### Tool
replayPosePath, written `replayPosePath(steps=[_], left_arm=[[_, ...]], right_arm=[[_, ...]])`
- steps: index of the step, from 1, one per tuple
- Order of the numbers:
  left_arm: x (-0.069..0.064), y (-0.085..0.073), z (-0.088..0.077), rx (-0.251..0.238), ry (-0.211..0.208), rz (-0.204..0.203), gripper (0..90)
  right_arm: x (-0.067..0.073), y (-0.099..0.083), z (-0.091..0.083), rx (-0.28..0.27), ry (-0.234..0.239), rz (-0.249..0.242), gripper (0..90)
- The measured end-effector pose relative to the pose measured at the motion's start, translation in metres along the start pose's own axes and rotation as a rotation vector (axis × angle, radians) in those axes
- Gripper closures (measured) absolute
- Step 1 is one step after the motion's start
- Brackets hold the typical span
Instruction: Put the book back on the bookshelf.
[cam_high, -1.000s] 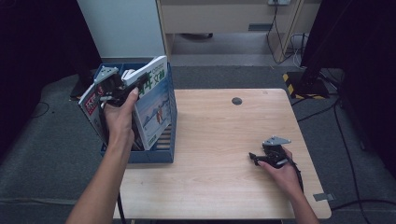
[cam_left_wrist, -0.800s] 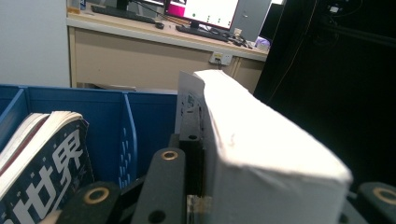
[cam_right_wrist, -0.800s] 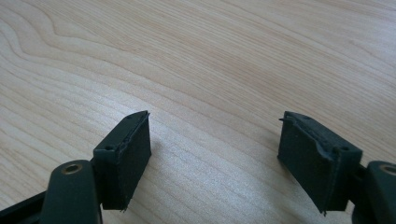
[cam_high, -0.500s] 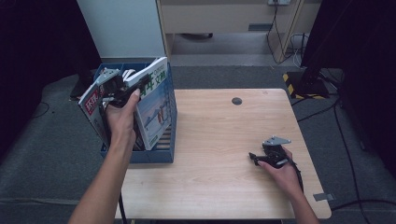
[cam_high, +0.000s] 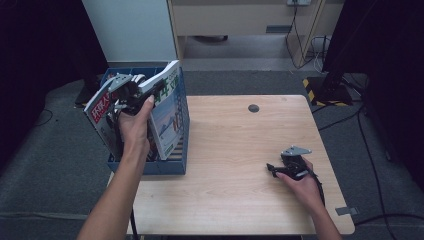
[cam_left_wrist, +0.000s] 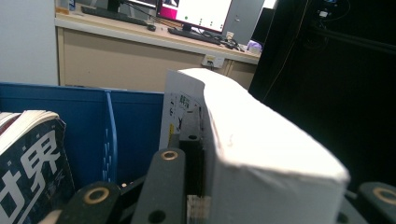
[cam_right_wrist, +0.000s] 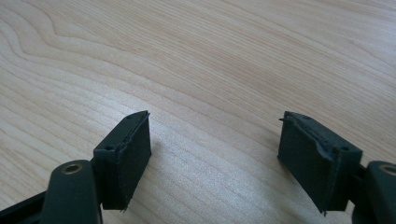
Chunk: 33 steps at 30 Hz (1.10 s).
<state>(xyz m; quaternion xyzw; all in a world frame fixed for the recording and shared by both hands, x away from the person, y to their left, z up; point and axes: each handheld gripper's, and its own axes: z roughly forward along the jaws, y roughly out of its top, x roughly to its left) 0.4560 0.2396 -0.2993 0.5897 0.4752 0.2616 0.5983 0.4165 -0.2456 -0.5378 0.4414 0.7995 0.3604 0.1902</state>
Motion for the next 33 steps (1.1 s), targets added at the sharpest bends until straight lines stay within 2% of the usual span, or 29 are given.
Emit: replayPosePath(steps=[14, 23, 33], left_arm=[[0.004, -0.009, 0.009, -0.017, -0.021, 0.02, 72.4], [0.01, -0.021, 0.012, -0.021, -0.027, 0.035, 72.4], [0.016, -0.034, 0.015, -0.024, -0.028, 0.026, 72.1]], right_arm=[[0.0, 0.0, 0.0, 0.003, 0.001, -0.003, 25.3], [0.0, 0.0, 0.0, 0.004, -0.003, -0.002, 25.3], [-0.001, -0.001, -0.001, 0.003, -0.01, -0.001, 25.6]])
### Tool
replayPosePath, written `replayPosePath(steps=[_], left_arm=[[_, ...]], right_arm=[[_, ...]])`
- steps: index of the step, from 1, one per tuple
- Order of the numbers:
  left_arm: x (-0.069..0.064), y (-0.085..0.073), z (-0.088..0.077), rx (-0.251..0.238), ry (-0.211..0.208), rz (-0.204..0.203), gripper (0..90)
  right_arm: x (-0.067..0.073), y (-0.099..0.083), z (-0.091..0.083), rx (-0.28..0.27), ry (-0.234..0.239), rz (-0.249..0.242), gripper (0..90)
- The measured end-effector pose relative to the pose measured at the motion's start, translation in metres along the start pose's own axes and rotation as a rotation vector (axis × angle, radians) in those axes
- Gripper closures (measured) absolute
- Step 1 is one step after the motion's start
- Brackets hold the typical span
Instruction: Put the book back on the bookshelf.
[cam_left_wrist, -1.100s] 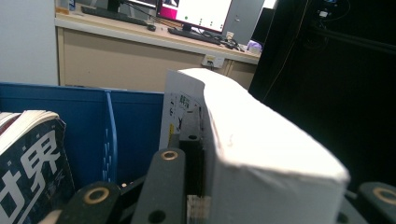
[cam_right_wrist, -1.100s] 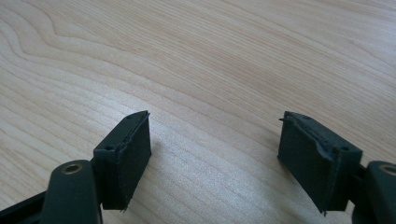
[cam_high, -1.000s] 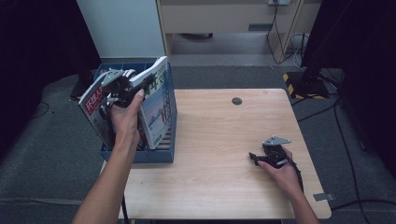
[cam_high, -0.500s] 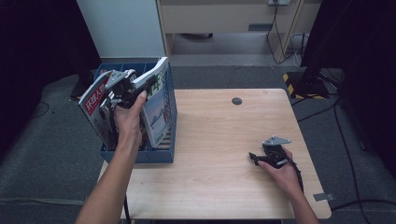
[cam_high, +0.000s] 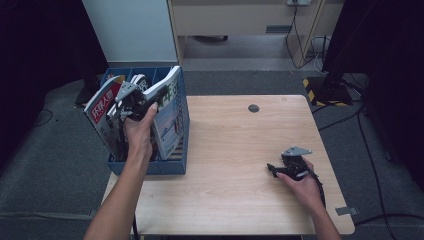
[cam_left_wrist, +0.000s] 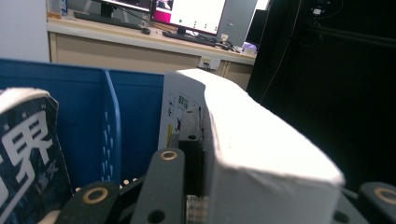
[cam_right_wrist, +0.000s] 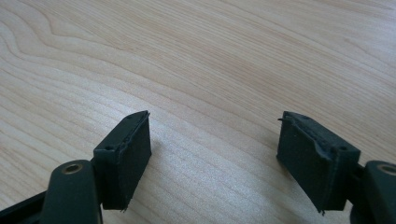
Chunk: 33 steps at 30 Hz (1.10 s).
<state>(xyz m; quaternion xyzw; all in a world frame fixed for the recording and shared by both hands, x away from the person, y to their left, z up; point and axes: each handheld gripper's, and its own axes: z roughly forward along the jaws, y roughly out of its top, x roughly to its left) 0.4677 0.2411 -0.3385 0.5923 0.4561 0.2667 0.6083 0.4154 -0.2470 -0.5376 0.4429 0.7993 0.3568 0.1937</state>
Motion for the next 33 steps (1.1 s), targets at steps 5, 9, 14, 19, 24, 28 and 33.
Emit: replayPosePath(steps=[5, 9, 14, 19, 24, 28, 33], left_arm=[[0.001, -0.005, 0.001, 0.008, -0.001, -0.002, 72.1], [0.003, -0.006, 0.002, 0.007, 0.002, -0.003, 72.1], [0.004, -0.007, 0.001, 0.01, 0.004, 0.003, 72.1], [0.004, -0.011, 0.002, 0.013, 0.01, -0.001, 72.0], [0.006, -0.015, 0.002, 0.013, 0.013, -0.008, 71.9], [0.006, -0.016, 0.003, 0.01, 0.007, -0.008, 72.0], [0.005, -0.017, 0.002, 0.003, 0.012, -0.013, 71.9]], right_arm=[[0.0, 0.0, 0.0, 0.0, 0.0, 0.001, 25.7], [0.0, 0.0, 0.0, 0.0, 0.0, 0.001, 25.7], [0.0, 0.0, 0.0, -0.002, -0.001, 0.002, 25.6], [0.0, 0.0, 0.0, -0.003, 0.001, 0.0, 25.6], [0.0, 0.0, 0.0, -0.002, 0.0, 0.001, 25.7], [-0.001, 0.0, 0.0, -0.002, 0.002, -0.001, 25.6], [-0.001, 0.0, 0.0, -0.003, -0.001, -0.001, 25.8]])
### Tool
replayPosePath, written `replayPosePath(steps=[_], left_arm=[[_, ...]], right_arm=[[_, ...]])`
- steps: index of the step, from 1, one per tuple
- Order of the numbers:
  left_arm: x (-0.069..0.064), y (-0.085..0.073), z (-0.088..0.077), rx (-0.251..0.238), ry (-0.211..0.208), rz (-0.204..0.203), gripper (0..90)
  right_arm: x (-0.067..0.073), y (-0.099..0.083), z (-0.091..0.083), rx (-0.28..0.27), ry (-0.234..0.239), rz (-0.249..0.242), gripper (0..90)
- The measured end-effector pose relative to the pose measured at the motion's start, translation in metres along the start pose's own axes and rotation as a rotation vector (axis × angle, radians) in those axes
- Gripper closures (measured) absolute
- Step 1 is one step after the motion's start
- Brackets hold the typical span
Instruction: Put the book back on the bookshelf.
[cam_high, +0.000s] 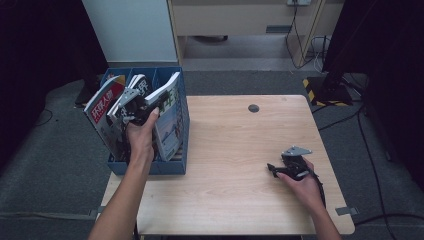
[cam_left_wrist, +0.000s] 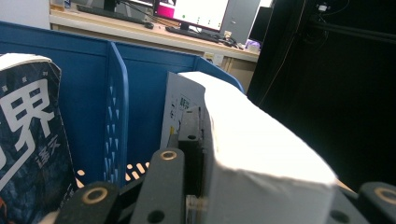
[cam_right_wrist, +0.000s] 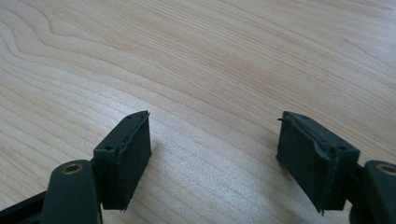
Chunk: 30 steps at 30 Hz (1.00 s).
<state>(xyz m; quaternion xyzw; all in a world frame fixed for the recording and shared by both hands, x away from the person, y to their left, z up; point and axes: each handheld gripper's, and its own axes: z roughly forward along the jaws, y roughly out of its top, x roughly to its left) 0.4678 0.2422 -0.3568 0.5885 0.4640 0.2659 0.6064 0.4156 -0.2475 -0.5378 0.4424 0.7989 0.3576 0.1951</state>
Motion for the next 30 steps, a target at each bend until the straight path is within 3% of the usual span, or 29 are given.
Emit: replayPosePath(steps=[30], left_arm=[[-0.0003, -0.0048, -0.0069, -0.038, 0.021, 0.0, 71.7]], right_arm=[[-0.0001, -0.0001, -0.0001, 0.0, 0.001, 0.0, 25.9]])
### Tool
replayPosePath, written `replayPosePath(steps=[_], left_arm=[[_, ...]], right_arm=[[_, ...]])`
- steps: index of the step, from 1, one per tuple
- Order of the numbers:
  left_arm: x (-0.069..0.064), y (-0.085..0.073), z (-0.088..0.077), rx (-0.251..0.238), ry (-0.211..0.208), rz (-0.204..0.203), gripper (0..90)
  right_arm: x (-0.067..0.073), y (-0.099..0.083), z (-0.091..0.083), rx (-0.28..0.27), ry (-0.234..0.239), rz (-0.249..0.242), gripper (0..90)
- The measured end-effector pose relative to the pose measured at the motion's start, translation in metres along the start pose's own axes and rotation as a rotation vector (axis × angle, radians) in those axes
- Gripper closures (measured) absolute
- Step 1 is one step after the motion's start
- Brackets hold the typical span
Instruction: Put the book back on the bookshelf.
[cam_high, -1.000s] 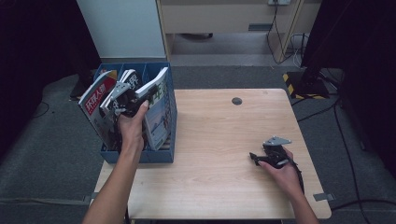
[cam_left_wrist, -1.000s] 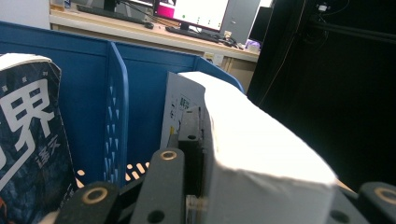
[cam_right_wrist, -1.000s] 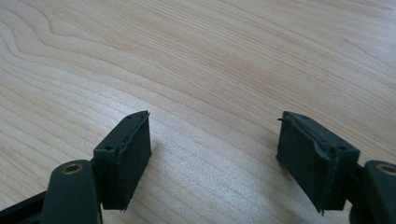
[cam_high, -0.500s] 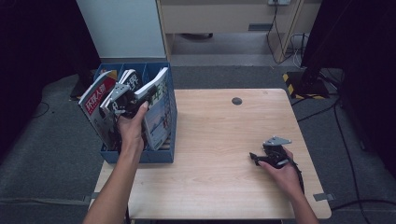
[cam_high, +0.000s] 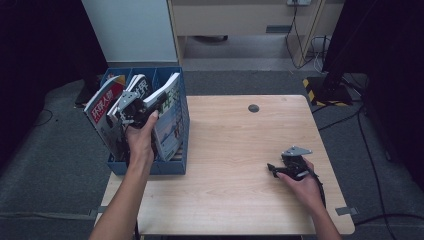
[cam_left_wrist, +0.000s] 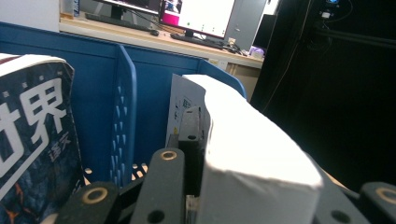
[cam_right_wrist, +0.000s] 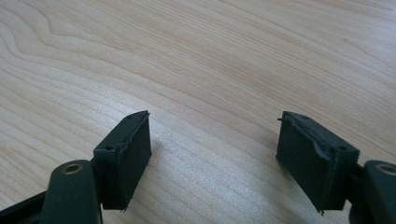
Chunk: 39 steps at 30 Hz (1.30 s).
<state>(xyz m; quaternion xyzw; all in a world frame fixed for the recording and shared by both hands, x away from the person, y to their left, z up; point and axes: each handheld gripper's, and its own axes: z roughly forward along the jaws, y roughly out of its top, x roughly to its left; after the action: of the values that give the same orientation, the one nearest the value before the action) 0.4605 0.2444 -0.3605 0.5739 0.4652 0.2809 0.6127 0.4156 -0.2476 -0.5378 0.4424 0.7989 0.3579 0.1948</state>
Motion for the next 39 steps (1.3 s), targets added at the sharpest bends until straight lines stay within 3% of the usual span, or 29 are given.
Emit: replayPosePath(steps=[13, 25, 29, 35, 39], left_arm=[[-0.001, -0.002, -0.001, -0.038, -0.029, 0.029, 71.7], [0.004, -0.011, 0.005, -0.053, -0.025, 0.037, 71.4], [0.006, -0.01, 0.004, -0.041, -0.02, 0.022, 71.4], [0.012, -0.007, -0.002, -0.002, -0.01, -0.035, 71.2], [0.015, -0.004, -0.008, 0.04, 0.016, -0.017, 71.5]], right_arm=[[0.0, 0.0, 0.0, 0.0, 0.0, 0.0, 25.9], [0.0, 0.0, 0.0, 0.0, 0.0, 0.0, 26.0], [0.0, 0.0, 0.0, 0.0, -0.001, 0.001, 26.1], [0.0, 0.0, 0.0, 0.0, -0.001, 0.002, 26.1], [0.0, 0.0, 0.0, 0.0, 0.0, 0.005, 26.1]])
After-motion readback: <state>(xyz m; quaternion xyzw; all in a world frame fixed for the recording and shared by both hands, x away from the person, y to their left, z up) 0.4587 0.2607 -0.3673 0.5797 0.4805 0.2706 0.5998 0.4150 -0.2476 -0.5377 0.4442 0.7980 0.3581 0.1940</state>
